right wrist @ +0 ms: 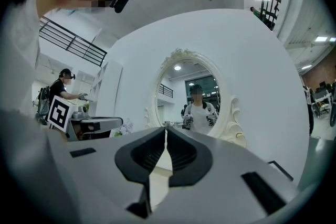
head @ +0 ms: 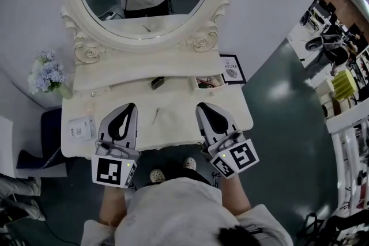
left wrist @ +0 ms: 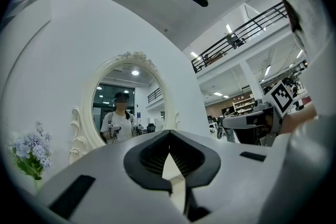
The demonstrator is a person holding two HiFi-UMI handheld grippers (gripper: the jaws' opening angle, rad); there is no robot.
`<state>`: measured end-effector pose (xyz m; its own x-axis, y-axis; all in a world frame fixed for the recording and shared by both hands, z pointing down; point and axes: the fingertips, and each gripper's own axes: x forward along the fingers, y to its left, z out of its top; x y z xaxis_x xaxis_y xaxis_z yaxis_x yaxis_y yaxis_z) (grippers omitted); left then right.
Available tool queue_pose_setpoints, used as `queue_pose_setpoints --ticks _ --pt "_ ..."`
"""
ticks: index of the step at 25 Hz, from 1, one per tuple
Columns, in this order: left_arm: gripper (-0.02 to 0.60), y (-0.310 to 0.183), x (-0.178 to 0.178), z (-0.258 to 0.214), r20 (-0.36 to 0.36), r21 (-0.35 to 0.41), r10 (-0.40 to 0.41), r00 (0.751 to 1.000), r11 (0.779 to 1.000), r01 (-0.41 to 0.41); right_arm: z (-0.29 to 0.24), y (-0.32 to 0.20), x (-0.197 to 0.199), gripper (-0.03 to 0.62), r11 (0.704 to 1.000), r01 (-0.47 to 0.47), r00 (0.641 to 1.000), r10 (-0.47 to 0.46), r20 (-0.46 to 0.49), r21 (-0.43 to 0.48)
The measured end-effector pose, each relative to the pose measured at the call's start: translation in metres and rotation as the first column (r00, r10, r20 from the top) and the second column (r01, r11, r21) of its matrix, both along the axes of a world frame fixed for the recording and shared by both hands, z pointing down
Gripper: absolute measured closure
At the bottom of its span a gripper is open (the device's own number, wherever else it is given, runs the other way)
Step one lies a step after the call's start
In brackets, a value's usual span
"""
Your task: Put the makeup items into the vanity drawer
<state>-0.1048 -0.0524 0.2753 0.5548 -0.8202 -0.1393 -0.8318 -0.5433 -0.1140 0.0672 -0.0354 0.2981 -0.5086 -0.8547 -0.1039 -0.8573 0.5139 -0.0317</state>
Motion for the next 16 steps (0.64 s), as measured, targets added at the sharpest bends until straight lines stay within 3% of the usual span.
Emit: queue_pose_setpoints --ticks 12,16 --pt "0.568 0.009 -0.006 -0.007 0.003 0.024 0.010 1.000 1.000 -0.010 -0.009 0.010 -0.009 0.568 1.000 -0.007 1.000 0.007 -0.001 0.026" --pt "0.568 0.013 -0.007 0.000 0.026 -0.008 0.016 1.000 1.000 -0.015 -0.010 0.013 -0.010 0.568 1.000 -0.009 1.000 0.009 0.004 0.030"
